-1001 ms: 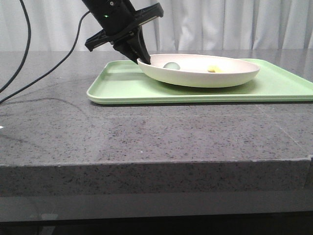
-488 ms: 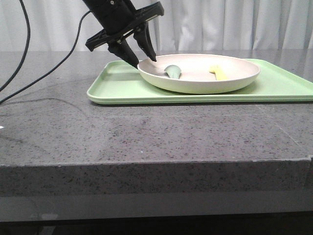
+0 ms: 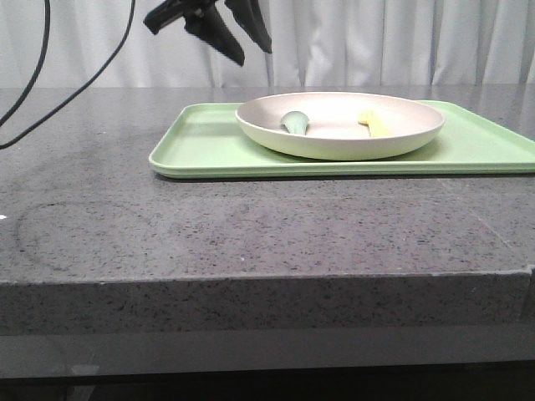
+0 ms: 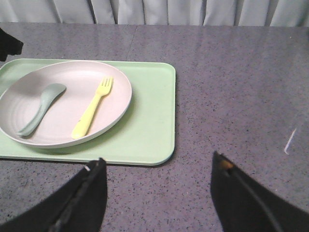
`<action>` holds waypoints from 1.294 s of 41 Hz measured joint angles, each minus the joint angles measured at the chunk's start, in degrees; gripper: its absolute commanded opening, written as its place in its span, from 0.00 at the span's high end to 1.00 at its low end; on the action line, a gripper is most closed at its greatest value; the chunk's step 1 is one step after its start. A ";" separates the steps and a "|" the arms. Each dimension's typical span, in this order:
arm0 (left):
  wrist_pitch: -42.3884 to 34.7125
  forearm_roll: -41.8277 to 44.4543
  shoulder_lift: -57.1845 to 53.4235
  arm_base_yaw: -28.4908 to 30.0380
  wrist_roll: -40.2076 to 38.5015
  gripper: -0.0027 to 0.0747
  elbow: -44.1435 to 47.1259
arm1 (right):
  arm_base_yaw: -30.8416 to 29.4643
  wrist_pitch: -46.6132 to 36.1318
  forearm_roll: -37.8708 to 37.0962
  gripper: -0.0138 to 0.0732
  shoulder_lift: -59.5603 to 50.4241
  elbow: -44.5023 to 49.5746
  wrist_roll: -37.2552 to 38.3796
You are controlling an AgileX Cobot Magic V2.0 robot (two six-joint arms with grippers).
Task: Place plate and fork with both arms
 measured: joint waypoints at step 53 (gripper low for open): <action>4.59 25.51 -24.06 0.00 -1.74 0.99 15.93 | 0.00 0.00 0.00 0.28 0.00 0.00 0.00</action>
